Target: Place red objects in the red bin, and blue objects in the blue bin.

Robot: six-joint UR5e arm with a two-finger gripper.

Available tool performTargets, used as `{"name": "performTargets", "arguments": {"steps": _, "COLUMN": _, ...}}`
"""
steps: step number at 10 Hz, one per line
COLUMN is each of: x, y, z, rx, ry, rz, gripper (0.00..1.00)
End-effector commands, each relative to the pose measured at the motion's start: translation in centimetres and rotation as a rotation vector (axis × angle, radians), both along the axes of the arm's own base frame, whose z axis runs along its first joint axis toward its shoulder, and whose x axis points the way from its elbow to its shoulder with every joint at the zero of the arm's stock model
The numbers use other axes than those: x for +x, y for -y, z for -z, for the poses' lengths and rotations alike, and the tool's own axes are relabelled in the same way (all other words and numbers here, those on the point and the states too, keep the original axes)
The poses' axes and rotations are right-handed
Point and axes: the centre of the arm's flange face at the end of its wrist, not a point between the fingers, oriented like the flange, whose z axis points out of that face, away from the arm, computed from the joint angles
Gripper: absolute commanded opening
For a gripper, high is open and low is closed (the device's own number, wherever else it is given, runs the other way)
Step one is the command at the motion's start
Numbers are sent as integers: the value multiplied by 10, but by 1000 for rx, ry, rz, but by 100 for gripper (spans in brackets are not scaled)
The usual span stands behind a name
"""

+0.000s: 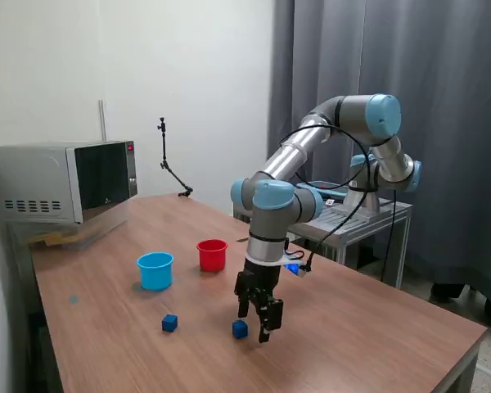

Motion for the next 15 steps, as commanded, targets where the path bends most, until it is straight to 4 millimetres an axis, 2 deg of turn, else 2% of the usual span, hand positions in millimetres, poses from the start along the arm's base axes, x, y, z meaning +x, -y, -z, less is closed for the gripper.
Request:
{"name": "performTargets", "arguments": {"steps": 1, "x": -2, "y": -3, "z": -1, "rx": 3, "ry": -3, "rz": -14, "gripper": 100}}
{"name": "performTargets", "arguments": {"steps": 10, "x": -16, "y": -29, "z": -13, "rx": 2, "ry": -29, "rz": 17, "gripper": 100}}
{"name": "performTargets", "arguments": {"steps": 15, "x": -16, "y": -29, "z": -12, "rx": 5, "ry": -28, "rz": 18, "gripper": 100}}
